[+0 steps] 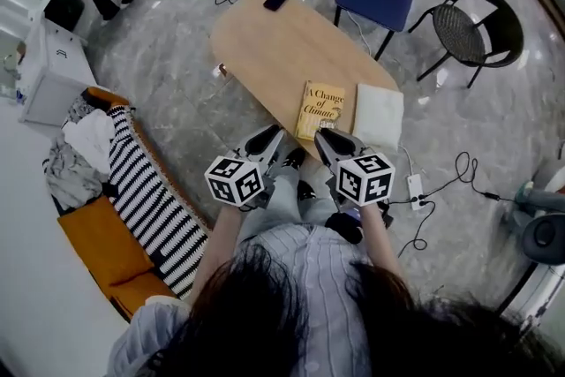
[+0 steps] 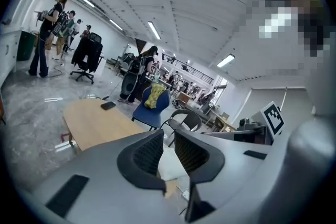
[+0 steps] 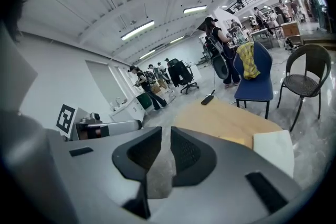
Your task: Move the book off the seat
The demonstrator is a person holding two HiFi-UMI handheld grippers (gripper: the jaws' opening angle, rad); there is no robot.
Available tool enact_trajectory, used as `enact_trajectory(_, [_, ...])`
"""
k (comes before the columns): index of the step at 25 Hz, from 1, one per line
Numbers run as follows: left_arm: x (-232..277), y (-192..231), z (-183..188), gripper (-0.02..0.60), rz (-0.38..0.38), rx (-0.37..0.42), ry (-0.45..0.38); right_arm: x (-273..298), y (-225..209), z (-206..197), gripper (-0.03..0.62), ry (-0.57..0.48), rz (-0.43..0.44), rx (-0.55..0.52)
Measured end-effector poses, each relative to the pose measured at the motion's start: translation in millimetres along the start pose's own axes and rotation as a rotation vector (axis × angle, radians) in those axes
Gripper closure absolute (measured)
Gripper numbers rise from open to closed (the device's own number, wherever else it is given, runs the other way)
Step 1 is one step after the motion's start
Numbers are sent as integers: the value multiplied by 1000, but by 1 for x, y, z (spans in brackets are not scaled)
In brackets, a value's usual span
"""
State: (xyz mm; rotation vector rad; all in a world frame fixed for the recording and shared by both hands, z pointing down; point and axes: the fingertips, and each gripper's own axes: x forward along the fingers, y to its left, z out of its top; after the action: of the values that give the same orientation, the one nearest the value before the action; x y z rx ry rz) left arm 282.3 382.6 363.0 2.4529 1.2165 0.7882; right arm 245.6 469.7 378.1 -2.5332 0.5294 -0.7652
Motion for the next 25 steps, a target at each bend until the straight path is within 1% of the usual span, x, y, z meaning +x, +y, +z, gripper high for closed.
enact_trajectory(3, [-20, -1, -3, 509, 52, -11, -35, 1, 14, -4, 531, 17, 53, -31])
enact_trajectory(6, [-39, 1, -9, 514, 97, -36, -59, 5, 26, -9, 534, 38, 81, -63])
enact_trajectory(13, [-80, 13, -31, 520, 178, -77, -72, 17, 54, -32, 542, 96, 144, -94])
enact_trajectory(20, [-113, 24, -45, 523, 202, -105, -74, 27, 76, -55, 542, 152, 152, -122])
enact_trajectory(25, [-152, 39, -54, 523, 188, -111, -81, 35, 112, -71, 546, 148, 138, -135])
